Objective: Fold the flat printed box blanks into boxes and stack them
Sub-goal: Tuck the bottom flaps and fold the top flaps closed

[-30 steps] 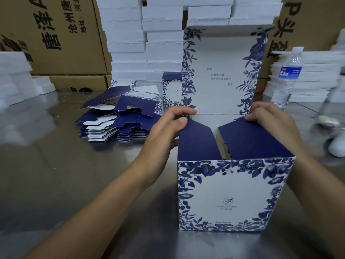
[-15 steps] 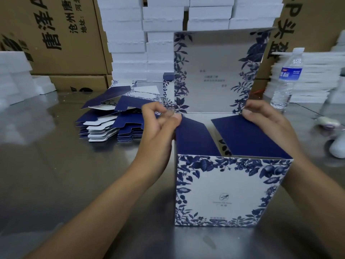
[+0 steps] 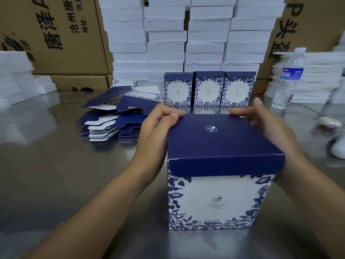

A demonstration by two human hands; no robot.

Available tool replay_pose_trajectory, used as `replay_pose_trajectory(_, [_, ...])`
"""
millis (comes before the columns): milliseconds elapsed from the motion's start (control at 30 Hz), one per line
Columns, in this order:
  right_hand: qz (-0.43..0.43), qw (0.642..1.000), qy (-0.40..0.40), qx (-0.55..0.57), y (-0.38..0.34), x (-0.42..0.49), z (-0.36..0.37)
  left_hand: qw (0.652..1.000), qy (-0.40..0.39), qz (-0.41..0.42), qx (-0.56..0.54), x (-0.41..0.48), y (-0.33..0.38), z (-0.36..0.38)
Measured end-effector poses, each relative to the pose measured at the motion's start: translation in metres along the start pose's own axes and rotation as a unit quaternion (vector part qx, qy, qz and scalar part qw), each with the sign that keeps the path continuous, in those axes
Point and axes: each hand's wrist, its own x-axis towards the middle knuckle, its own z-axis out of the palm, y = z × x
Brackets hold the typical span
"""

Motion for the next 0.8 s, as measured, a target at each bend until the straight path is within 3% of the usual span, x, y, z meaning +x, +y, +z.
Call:
replay_pose_trajectory(133, [-0.032,0.999,0.021,-0.030,-0.007,0.005,-0.001,0.997,-0.020,-0.055,-0.041,0.001,0.002,-0.004])
replay_pose_trajectory(267, [-0.019,0.993,-0.045,-0.105,-0.023,0.016,0.006,0.993,-0.033,-0.093,-0.071,0.001,0.003,-0.006])
replay_pose_trajectory(467, [0.009,0.941,-0.124,-0.315,-0.034,0.019,0.031,0.990,-0.035,-0.117,-0.077,0.000,0.002,-0.007])
replay_pose_trajectory(600, [0.027,0.938,-0.129,-0.319,-0.034,0.019,0.034,0.987,-0.038,-0.145,-0.059,0.004,0.007,-0.008])
replay_pose_trajectory(800, [0.039,0.944,-0.118,-0.305,-0.036,0.016,0.034,0.970,-0.080,-0.224,0.055,0.027,0.026,-0.006])
